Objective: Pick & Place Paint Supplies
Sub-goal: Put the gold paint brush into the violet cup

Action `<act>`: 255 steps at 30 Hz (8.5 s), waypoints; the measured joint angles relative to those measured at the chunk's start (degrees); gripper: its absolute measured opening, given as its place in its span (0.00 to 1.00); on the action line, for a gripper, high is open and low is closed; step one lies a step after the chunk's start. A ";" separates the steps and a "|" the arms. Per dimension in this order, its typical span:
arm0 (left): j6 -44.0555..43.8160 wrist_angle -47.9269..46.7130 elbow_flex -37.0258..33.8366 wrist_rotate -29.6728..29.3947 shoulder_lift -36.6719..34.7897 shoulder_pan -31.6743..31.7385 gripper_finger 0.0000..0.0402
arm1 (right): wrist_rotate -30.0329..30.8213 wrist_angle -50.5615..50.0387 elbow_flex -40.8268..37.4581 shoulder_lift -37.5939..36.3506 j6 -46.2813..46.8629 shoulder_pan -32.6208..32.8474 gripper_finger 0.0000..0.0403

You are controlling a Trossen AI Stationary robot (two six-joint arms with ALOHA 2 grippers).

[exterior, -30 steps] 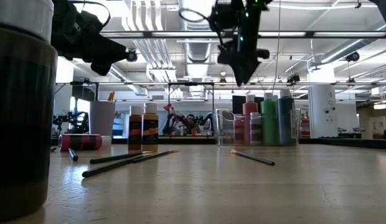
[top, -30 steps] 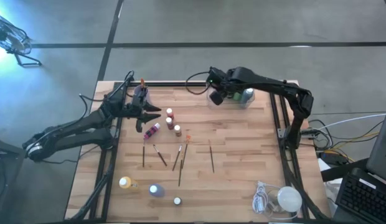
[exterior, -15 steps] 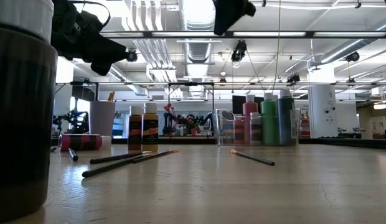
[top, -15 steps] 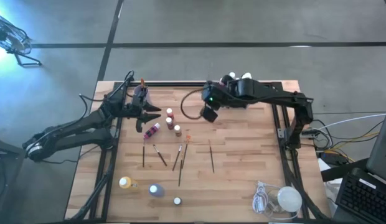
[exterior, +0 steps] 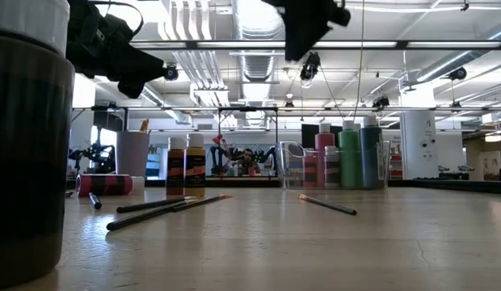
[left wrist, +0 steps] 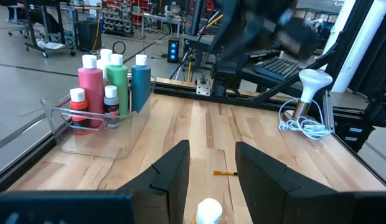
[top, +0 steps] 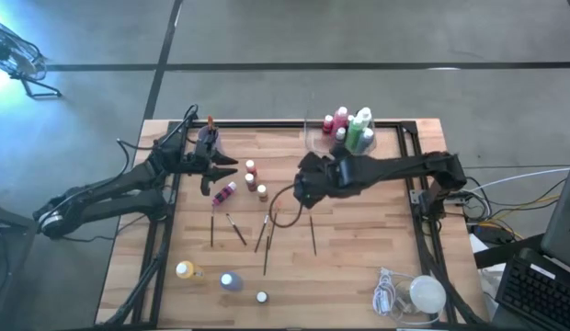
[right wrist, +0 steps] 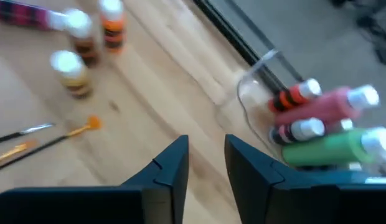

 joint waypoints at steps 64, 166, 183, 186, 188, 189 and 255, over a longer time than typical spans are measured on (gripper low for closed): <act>-0.11 0.07 0.00 0.02 0.02 -0.04 0.34 | -19.38 57.13 -44.94 2.86 15.66 -0.95 0.29; 0.66 30.53 1.13 -5.73 16.67 -18.90 0.34 | -8.39 77.17 -19.76 -4.07 -45.89 6.81 0.02; 2.16 30.42 9.86 -5.19 25.50 -24.70 0.47 | -8.19 77.24 -19.76 -4.07 -47.68 6.66 0.02; 1.96 30.46 10.52 -3.77 25.66 -24.85 0.47 | -8.15 77.24 -19.76 -4.07 -47.67 6.54 0.02; 1.49 30.53 10.83 -3.21 25.56 -24.94 0.47 | -8.12 77.24 -19.76 -4.07 -47.67 6.37 0.02; 1.13 30.57 11.09 -2.64 25.55 -24.97 0.47 | -8.06 77.24 -19.76 -4.07 -47.66 6.31 0.02; 1.75 20.31 12.44 -4.18 19.99 -23.86 0.01 | 7.38 53.53 -19.85 -7.93 -33.93 5.57 0.31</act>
